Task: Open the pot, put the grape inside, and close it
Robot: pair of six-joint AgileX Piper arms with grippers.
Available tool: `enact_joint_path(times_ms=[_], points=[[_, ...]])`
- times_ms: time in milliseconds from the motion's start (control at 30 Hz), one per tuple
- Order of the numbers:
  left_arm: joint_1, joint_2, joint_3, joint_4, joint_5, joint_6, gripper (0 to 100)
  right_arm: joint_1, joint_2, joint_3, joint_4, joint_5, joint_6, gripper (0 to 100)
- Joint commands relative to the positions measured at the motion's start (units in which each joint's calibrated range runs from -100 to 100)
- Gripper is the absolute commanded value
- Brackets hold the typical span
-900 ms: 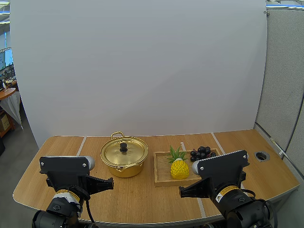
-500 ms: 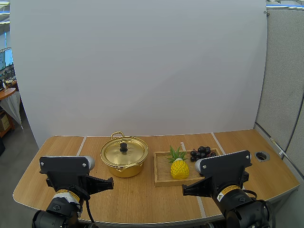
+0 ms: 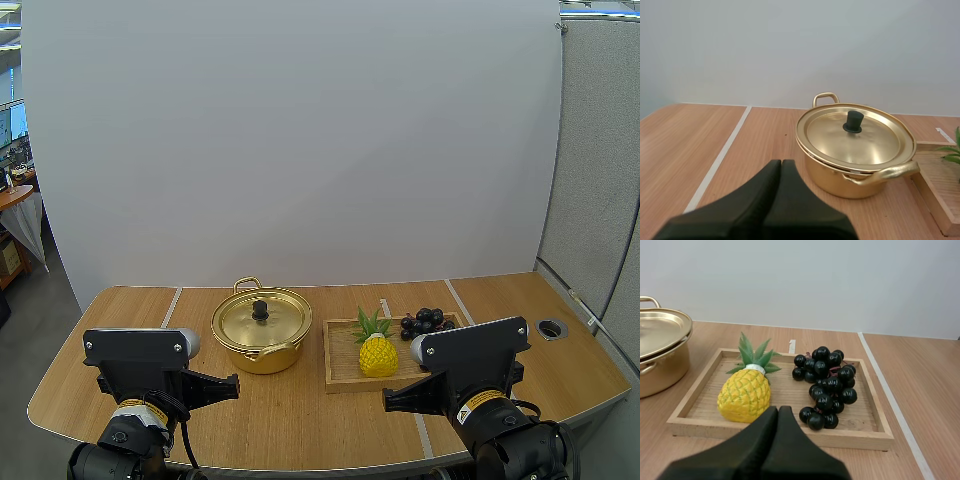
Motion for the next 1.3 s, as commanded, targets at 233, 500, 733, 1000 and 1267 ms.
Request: enact_joint_path(times_ms=[233, 500, 733, 1000, 1267], points=[[0.11, -0.3, 0.1, 0.2, -1.2, -0.3, 1, -0.2, -0.2, 0.0, 0.2, -0.1, 0.0, 0], [0.11, -0.3, -3.6, 0.2, -0.7, -0.3, 1, -0.2, -0.2, -3.2, 1.2, 0.4, 0.0, 0], [0.11, -0.3, -20.8, 0.2, 2.4, -0.3, 1, -0.2, -0.2, -22.8, 4.9, 12.3, 0.0, 0], [0.11, -0.3, -40.1, 0.2, 14.9, -0.3, 1, -0.2, -0.2, -37.7, 4.9, 22.3, 0.0, 0], [0.11, -0.3, -53.6, 0.2, 40.4, -0.2, 1, -0.2, -0.2, -46.8, 4.9, 43.4, 0.0, 0]])
